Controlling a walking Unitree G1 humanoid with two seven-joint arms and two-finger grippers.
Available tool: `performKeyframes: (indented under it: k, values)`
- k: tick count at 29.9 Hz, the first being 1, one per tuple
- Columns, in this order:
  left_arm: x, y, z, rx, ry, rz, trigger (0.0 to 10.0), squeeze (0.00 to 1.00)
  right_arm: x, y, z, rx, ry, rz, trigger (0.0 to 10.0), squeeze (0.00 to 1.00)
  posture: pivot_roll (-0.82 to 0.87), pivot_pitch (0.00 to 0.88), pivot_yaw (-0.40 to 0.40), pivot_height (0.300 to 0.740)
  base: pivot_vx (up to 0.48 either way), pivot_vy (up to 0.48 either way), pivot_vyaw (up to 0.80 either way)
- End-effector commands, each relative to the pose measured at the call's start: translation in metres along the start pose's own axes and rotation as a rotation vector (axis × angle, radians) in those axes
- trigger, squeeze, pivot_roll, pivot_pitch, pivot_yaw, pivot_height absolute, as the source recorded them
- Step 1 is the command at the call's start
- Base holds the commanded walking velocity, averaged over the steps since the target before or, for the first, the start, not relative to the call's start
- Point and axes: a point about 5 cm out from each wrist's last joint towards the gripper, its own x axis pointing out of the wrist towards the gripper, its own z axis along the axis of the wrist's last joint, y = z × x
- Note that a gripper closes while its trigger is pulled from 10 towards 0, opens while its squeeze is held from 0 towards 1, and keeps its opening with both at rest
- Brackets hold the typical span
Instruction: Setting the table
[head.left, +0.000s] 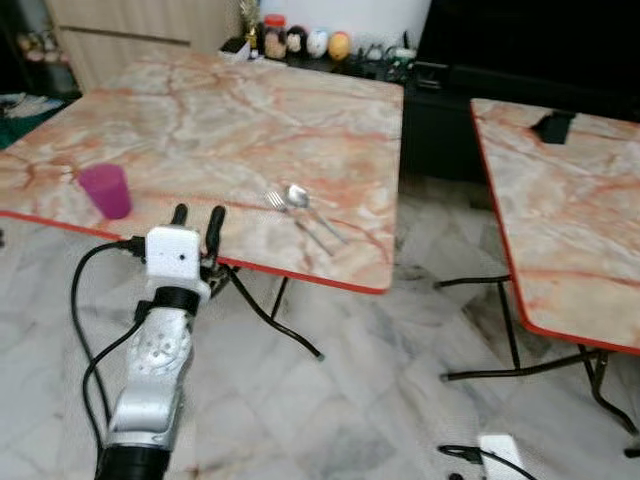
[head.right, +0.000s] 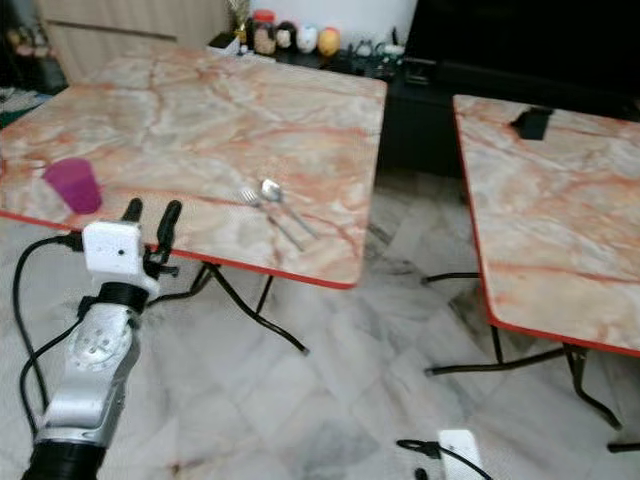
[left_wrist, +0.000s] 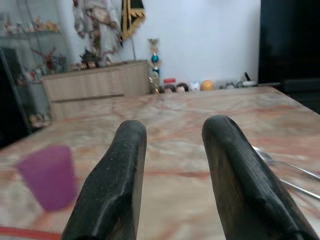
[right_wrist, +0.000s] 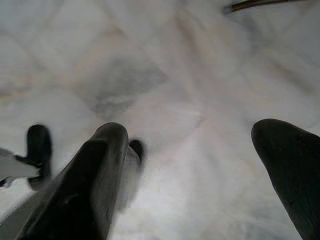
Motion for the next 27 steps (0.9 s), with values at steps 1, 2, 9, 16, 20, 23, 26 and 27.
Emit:
performKeyframes:
  k: [1,2,9,16,20,23,26,27]
  values:
    - [0.0009,-0.0063,0.0014,-0.012,-0.001,-0.015,10.0,0.00,-0.0024,-0.0110,-0.0043,-0.002,0.011,-0.030,10.0,0.00,0.11,0.000,-0.075,0.740,0.000,0.480,0.00]
    - [0.0010,-0.0062,0.0015,-0.011,-0.001,-0.015,10.0,0.00,-0.0024,-0.0110,-0.0043,-0.002,0.011,-0.031,10.0,0.00,0.11,0.000,-0.075,0.740,0.000,0.480,0.00]
    - [0.0019,-0.0049,0.0017,-0.008,-0.002,-0.010,10.0,0.00,-0.0022,-0.0107,-0.0036,-0.002,0.010,-0.032,10.0,0.00,0.11,0.000,-0.074,0.740,0.000,0.480,0.00]
    - [0.0025,-0.0048,0.0020,-0.008,-0.003,-0.008,10.0,0.00,-0.0021,-0.0108,-0.0030,0.001,0.008,-0.033,10.0,0.00,0.11,0.000,-0.075,0.740,0.000,0.480,0.00]
    - [0.0026,-0.0040,0.0018,-0.005,-0.002,-0.007,10.0,0.00,-0.0019,-0.0109,-0.0024,-0.003,0.008,-0.034,10.0,0.00,0.11,0.000,-0.076,0.740,0.000,0.480,0.00]
    - [0.0027,-0.0034,0.0020,-0.004,-0.003,-0.005,10.0,0.00,-0.0019,-0.0109,-0.0021,-0.004,0.007,-0.034,10.0,0.00,0.11,0.000,-0.077,0.740,0.000,0.480,0.00]
    - [0.0029,-0.0034,0.0021,-0.005,-0.003,-0.004,10.0,0.00,-0.0019,-0.0110,-0.0019,-0.004,0.007,-0.034,10.0,0.00,0.11,0.000,-0.078,0.740,0.000,0.480,0.00]
    - [0.0029,-0.0034,0.0021,-0.005,-0.003,-0.004,10.0,0.00,-0.0019,-0.0110,-0.0019,-0.004,0.007,-0.034,10.0,0.00,0.11,0.000,-0.078,0.740,0.000,0.480,0.00]
